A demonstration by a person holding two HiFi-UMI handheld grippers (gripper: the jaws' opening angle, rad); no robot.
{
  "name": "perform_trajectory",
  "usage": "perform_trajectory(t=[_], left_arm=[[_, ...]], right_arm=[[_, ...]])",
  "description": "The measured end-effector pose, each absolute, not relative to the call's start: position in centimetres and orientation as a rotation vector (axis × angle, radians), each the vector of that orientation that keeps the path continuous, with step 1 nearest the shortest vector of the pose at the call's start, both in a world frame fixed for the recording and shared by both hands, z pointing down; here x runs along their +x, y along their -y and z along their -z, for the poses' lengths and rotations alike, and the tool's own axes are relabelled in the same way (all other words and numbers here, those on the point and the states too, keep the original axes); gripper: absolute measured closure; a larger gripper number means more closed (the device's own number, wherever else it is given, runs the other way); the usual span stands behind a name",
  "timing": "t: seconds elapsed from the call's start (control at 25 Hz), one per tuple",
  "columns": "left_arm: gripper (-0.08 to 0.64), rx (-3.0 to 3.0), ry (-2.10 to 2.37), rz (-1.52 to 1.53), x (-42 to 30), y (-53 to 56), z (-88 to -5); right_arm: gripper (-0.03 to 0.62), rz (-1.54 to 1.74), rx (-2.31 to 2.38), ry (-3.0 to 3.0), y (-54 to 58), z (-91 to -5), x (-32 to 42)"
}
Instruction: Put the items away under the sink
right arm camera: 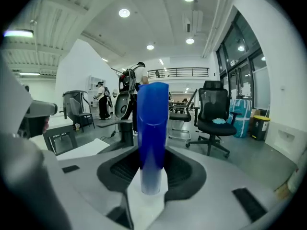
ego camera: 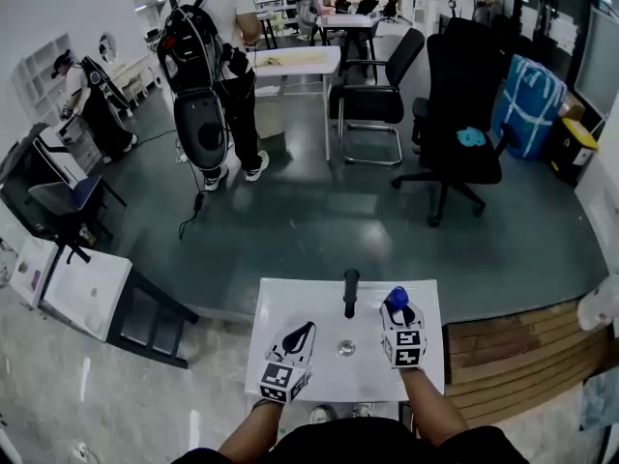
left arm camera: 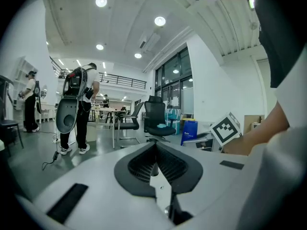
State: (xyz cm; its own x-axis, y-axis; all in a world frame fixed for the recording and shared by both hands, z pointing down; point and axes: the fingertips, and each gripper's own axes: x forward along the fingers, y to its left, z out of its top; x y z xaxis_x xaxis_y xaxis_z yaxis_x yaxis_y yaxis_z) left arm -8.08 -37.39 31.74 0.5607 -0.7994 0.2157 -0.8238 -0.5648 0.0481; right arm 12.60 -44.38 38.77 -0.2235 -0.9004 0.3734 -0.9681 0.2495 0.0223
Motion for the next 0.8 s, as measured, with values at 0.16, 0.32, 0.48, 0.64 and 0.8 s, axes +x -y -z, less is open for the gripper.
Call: perform_trajectory(t=[0.16, 0.32, 0.48, 0.64, 0.8], left_arm=[[0.538, 2.669, 1.351, -0.233, -9.1, 35.5, -31.5], [0.538, 2.706, 1.315, -0.221, -10.1, 33.5, -31.2], [0.538, 2.720, 1.306, -0.224, -11.6, 31.7, -31.0], [0.538, 2.733, 1.303, -0.217, -11.9, 29.6, -30.2], [0.538, 2.744, 1.299, -0.212, -11.0, 27.2, -30.3]], right_arm=[[0.431, -0.283, 1.800, 2.201, 41.2, -35.9, 12.8], [0.431, -0.223, 1.865, 2.200, 37.8, -33.3, 12.6], [0.431, -0.187, 1.907, 2.199, 34.1, -31.5, 12.5], [0.431, -0.165, 1.916, 2.207, 30.6, -29.9, 12.1], [0.431, -0.158, 1.909, 2.242, 27.5, -29.5, 11.8]])
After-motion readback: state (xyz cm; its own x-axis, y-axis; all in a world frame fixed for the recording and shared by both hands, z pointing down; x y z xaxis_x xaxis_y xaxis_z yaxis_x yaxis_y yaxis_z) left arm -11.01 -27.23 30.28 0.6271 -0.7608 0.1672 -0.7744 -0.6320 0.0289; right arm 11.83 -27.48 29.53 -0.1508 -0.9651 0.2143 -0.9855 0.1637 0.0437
